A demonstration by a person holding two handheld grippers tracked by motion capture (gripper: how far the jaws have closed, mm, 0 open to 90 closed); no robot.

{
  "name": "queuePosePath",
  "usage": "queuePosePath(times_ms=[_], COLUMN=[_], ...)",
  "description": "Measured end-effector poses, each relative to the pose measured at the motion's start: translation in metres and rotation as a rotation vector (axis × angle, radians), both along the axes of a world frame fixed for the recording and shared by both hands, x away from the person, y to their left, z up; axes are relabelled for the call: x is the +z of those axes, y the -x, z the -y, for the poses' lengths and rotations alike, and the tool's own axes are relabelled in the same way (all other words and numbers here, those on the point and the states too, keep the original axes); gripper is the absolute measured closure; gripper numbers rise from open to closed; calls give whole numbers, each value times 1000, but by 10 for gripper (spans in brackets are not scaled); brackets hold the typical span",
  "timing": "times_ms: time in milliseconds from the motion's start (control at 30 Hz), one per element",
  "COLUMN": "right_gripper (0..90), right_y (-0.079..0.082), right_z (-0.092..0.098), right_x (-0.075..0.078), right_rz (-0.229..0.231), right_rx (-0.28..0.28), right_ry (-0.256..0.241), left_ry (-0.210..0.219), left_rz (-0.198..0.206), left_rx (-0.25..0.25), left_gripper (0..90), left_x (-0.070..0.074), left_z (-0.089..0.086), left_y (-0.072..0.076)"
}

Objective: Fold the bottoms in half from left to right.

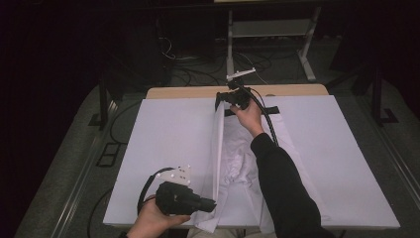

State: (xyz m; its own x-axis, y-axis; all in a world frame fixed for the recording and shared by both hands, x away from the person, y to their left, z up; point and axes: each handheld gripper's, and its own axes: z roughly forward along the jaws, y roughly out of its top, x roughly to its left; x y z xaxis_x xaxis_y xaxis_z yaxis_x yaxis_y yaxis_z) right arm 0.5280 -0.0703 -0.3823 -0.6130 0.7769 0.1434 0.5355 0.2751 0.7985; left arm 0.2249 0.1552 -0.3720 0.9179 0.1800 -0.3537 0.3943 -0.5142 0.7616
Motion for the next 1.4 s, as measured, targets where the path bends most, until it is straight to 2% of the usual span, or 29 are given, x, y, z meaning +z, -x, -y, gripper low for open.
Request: queuePosePath(times_ms=[167, 467, 667, 867, 1100, 1400], right_gripper=[856, 856, 856, 856, 856, 856], right_y=[1, 3, 4, 5, 7, 7], right_z=[9, 27, 38, 49, 68, 89], right_x=[3, 3, 2, 2, -1, -4], right_rz=[5, -1, -5, -4, -14, -32], right_rx=[-5, -16, -21, -25, -41, -57], right_ry=[-1, -4, -13, 14, -2, -49], left_ry=[-10, -1, 3, 6, -3, 19], left_rz=[-1, 17, 15, 12, 10, -4], left_rx=[-26, -64, -89, -121, -158, -189], left_gripper=[862, 863, 863, 862, 863, 862], left_x=[1, 0, -1, -4, -10, -13], left_z=[11, 29, 44, 62, 85, 114], left_y=[-2, -6, -10, -13, -16, -21])
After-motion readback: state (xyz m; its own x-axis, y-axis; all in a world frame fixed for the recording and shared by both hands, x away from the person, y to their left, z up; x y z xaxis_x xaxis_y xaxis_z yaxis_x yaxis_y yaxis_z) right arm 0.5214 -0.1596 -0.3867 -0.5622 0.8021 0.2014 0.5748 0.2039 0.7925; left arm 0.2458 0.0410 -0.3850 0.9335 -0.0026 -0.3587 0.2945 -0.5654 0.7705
